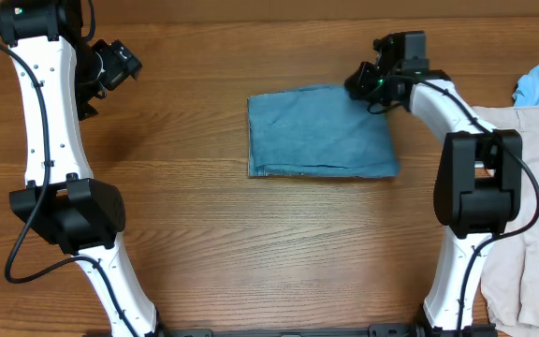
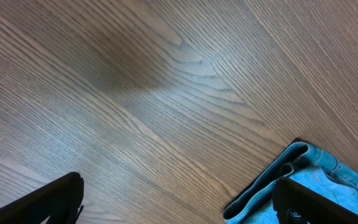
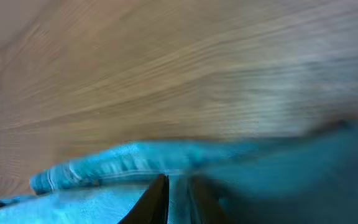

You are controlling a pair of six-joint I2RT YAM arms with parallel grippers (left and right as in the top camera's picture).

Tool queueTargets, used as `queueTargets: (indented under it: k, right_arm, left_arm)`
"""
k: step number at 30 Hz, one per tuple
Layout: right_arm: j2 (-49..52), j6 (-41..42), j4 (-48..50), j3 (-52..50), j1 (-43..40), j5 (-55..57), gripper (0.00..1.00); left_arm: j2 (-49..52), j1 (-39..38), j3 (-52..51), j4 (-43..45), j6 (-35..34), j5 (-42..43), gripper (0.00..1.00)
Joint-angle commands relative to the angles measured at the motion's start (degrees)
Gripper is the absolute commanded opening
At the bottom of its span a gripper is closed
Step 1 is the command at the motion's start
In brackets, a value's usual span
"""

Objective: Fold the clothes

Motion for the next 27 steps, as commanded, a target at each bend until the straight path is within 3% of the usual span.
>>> queueTargets:
  k: [1,2,4,5,9,14,24,27]
  right_arm:
    - [-9.55,-0.39,-4.57,4.9,-6.71,-0.39,0.41]
    - [-12.09,-0.39,-6.91,5.35,-9.31,-0.42,0.63]
    - [-15.5,-0.37,-10.08,5.38,-13.75,-0.42,0.91]
    - [-17.09,-0.35,-12.17,5.38,-16.92,-0.42,1.0]
    - [-18.05,-0.35,-14.95,5.27,-27.34,-0.42,1.0]
    - [-18.05,-0.35,-14.93,5.27,-34.56,-0.42,1.0]
    - [-18.05,-0.35,-14.93,5.27,-36.68,-0.44,1.0]
    - [-18.05,-0.35,-14.91,5.27,-36.68,-0.44,1.0]
  left_arm:
    - [-0.52,-0.11,0.52,0.07,1.03,-0.02,1.0]
    - [-0.52,-0.11,0.52,0.07,1.03,-0.02,1.0]
    - [-0.52,-0.11,0.52,0.07,1.03,-0.02,1.0]
    - [-0.52,-0.11,0.52,0.07,1.03,-0.02,1.0]
    - [-0.52,-0.11,0.52,0.07,1.03,-0.02,1.0]
    - [-0.52,-0.11,0.52,0.07,1.03,-0.02,1.0]
    - [-0.52,-0.11,0.52,0.07,1.01,0.0,1.0]
    - [-0.52,-0.09,0.52,7.43,0.17,-0.66,1.0]
